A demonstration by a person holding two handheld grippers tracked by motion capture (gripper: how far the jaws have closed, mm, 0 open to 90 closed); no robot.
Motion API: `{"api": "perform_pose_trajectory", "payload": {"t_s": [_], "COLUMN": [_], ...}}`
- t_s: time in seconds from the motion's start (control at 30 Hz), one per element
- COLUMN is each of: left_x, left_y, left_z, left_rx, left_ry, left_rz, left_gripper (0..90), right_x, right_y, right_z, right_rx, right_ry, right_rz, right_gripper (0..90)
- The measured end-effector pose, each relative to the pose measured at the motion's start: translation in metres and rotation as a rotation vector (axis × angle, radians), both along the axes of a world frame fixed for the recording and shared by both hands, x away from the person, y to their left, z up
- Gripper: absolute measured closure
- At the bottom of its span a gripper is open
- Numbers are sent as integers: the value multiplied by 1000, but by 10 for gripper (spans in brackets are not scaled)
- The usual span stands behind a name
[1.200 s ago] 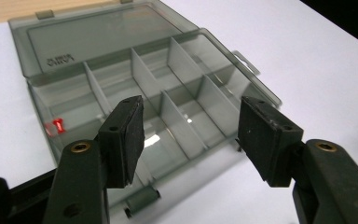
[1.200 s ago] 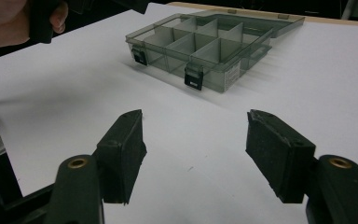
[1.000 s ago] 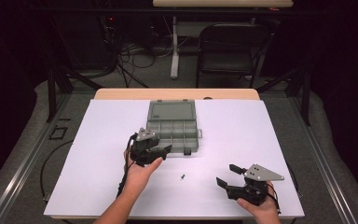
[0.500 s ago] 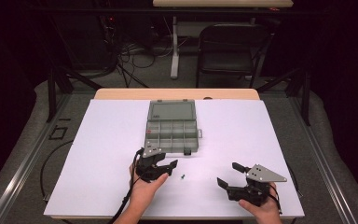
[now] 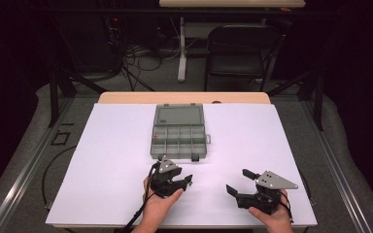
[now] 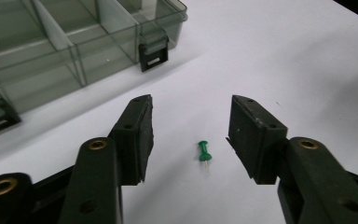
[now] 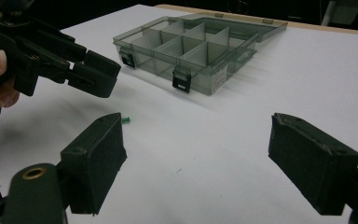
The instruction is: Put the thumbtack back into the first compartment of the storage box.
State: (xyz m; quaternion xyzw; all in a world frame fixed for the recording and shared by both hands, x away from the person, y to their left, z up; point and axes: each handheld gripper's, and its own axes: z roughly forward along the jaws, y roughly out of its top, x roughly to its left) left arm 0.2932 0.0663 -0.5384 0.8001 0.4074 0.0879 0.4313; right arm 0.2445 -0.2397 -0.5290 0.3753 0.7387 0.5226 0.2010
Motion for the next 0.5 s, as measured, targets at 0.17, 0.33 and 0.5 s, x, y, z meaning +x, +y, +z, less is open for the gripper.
{"api": "perform_pose_trajectory", "payload": {"t_s": [0.17, 0.33, 0.5], "left_x": [-3, -5, -6], "left_y": [-6, -8, -6], "left_z": [-8, -14, -20], "left_rx": [1, 7, 11], "left_ry": [16, 32, 46], "left_rz": [-26, -38, -34], "left_gripper": [634, 680, 714], "right_x": [0, 0, 1], "right_y": [0, 0, 0], "right_z": [0, -1, -1], "right_rx": [-1, 3, 1], "right_ry": [6, 13, 21], "right_rz": [-1, -3, 6], "right_gripper": [178, 181, 183]}}
